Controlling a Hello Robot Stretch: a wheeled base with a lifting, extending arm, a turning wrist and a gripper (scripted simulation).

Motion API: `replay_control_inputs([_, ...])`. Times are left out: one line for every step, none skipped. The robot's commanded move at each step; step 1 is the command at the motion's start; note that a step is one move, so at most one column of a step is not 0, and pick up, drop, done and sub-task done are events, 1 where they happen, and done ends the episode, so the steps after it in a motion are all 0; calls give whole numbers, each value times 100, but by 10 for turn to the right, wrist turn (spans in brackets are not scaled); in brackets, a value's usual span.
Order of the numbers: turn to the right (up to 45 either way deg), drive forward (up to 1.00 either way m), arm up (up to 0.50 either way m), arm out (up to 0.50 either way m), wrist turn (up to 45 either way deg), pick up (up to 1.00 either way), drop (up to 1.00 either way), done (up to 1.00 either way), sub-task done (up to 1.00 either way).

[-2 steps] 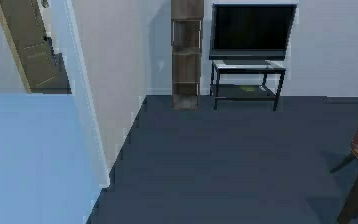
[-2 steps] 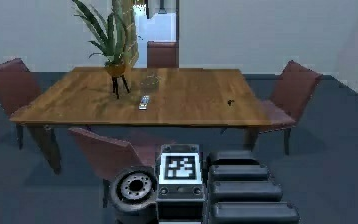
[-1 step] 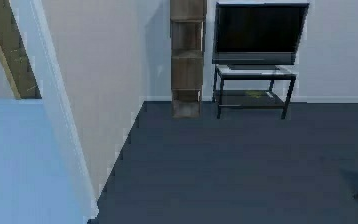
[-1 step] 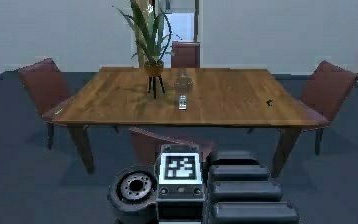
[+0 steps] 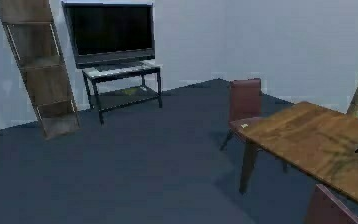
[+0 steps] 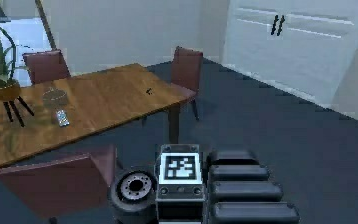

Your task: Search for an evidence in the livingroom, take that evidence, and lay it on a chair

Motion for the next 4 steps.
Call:
replay_control_inputs([0, 100, 0, 0, 0, 0, 0, 0, 0])
replay_control_inputs([0, 100, 0, 0, 0, 0, 0, 0, 0])
replay_control_inputs([0, 40, 0, 0, 0, 0, 0, 0, 0])
replay_control_inputs([450, 0, 0, 0, 0, 0, 0, 0, 0])
